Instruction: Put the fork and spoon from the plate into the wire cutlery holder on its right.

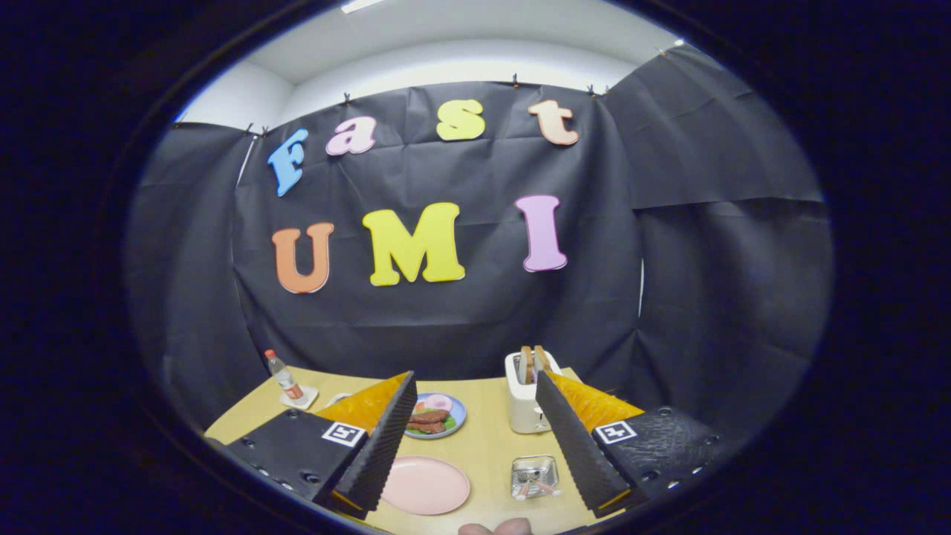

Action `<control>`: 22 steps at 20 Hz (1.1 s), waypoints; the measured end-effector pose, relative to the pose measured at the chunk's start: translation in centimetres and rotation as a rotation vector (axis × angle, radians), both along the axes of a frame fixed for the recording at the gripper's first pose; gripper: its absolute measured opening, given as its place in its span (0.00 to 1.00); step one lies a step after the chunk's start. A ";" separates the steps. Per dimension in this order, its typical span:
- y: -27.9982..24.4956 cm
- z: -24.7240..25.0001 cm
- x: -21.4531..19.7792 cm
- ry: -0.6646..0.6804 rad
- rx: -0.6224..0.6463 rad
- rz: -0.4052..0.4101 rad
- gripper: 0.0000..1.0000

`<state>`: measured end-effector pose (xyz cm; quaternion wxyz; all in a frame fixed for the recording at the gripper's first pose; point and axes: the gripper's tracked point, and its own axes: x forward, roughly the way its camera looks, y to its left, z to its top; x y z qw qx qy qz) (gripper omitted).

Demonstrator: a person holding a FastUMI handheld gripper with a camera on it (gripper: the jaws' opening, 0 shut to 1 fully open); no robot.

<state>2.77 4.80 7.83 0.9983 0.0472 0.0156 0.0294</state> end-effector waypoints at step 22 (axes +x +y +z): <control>5.3 3.0 -3.7 -0.169 -0.019 -0.057 0.96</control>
